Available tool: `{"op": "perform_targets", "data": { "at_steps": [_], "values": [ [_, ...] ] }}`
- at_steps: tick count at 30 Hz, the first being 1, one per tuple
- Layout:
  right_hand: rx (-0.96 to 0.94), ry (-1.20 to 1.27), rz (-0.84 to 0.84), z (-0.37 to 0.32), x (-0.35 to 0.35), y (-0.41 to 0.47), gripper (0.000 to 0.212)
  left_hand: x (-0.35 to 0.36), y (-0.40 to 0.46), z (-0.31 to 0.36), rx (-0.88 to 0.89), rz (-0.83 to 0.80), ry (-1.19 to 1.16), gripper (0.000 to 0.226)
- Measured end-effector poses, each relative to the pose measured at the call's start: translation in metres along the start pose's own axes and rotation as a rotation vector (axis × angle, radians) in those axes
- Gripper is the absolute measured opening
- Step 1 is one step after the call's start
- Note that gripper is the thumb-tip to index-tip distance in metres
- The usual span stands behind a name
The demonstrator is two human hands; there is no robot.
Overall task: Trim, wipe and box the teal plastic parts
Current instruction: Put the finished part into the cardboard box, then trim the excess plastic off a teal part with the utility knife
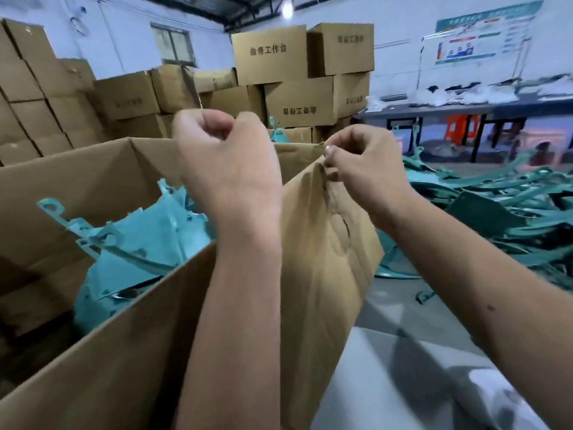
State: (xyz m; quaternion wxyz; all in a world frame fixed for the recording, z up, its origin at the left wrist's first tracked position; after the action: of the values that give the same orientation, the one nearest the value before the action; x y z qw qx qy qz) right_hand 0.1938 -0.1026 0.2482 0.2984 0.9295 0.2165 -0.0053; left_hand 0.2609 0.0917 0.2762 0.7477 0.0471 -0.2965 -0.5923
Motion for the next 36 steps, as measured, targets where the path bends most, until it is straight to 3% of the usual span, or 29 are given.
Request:
{"op": "perform_targets", "data": {
  "at_steps": [2,5,8,10,12,13,15,17,20,23,26,31,32,34,36],
  "values": [
    [0.005,-0.081,0.02,0.025,-0.023,-0.006,0.014,0.017,-0.043,0.02,0.321,-0.065,0.077,0.014],
    [0.024,-0.276,0.065,0.068,-0.071,-0.016,0.023,0.06,-0.097,0.006,0.511,-0.291,0.128,0.016],
    [-0.051,-0.638,0.271,0.098,-0.127,-0.025,0.004,0.096,-0.144,-0.038,0.33,-0.519,0.176,0.014],
    [-0.124,-0.937,0.376,0.112,-0.158,-0.025,0.033,0.113,-0.17,-0.073,0.193,-0.639,0.22,0.015],
    [-0.125,-1.174,0.271,0.131,-0.173,-0.018,0.057,0.125,-0.189,-0.109,0.029,-0.721,0.296,0.015],
    [-0.093,-1.243,0.166,0.143,-0.178,-0.013,0.055,0.131,-0.201,-0.128,-0.07,-0.761,0.35,0.013],
    [-0.034,-1.185,0.007,0.163,-0.185,-0.009,0.03,0.14,-0.22,-0.163,-0.357,-0.81,0.385,0.007],
    [-0.101,-1.093,-0.026,0.168,-0.188,-0.015,0.006,0.145,-0.237,-0.19,-0.767,-0.796,0.271,0.011],
    [-0.319,-0.996,0.135,0.163,-0.205,-0.041,0.009,0.149,-0.259,-0.21,-1.243,-0.818,0.087,0.042],
    [-0.512,-0.753,0.298,0.152,-0.22,-0.082,0.011,0.147,-0.278,-0.217,-1.482,-1.002,-0.076,0.076],
    [-0.555,-0.582,0.272,0.155,-0.223,-0.122,0.008,0.144,-0.287,-0.217,-1.599,-1.153,-0.222,0.082],
    [-0.466,-0.485,0.22,0.177,-0.232,-0.152,0.017,0.127,-0.285,-0.232,-1.551,-1.238,-0.313,0.028],
    [-0.432,-0.479,0.206,0.182,-0.234,-0.152,0.02,0.124,-0.286,-0.238,-1.53,-1.247,-0.309,0.027],
    [-0.326,-0.467,0.173,0.193,-0.24,-0.152,0.028,0.119,-0.291,-0.245,-1.443,-1.339,-0.276,0.057],
    [-0.191,-0.412,0.155,0.204,-0.249,-0.151,0.054,0.113,-0.3,-0.251,-1.38,-1.436,-0.245,0.068]
  ]
}}
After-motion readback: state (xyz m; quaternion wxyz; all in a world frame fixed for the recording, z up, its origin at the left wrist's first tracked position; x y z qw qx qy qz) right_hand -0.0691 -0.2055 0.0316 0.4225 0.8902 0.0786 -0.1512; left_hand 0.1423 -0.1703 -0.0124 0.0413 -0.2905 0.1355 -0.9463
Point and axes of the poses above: each hand's wrist, its own y-axis towards the middle knuckle, its own x-axis out of the palm, z = x × y, the point moved 6 cm from there along y, towards the middle knuckle, and after that the axes turned 6 degrees about z, right-handed, at the moved point
